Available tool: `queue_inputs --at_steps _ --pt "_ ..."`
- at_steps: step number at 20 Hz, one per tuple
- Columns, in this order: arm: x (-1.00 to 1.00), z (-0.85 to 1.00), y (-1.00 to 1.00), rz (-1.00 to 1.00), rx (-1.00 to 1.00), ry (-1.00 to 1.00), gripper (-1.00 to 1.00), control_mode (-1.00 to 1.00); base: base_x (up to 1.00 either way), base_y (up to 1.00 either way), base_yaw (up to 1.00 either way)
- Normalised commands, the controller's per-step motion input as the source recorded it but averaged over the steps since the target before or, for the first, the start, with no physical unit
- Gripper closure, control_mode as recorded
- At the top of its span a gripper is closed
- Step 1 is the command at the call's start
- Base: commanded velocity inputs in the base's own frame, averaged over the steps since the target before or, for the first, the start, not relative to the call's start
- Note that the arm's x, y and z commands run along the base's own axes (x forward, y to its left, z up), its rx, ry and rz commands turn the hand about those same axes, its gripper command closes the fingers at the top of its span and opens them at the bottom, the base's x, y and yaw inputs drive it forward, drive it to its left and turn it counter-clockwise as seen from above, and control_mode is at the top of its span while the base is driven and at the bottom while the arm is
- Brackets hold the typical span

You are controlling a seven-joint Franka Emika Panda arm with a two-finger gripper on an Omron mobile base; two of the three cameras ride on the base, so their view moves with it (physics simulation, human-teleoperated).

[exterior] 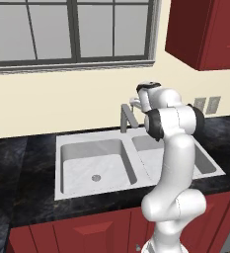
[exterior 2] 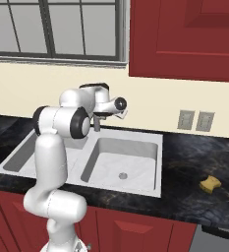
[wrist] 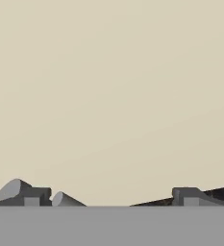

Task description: Soak the sponge with water for a few seconds and then drop it inside the sink.

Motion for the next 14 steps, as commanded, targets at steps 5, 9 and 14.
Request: queue_inputs --at_steps 5,9,14 --pt "0.0 0.0 0.04 0.0 0.0 0.0 -1.0 -1.0 0.0 0.0 0.0" --pt "0.0 0.0 0.1 0.0 0.0 0.0 -1.0 -1.0 0.0 0.0 0.0" --pt "0.0 -0.01 0.16 0.0 0.0 0.0 -1.0 -1.0 0.0 0.0 0.0"
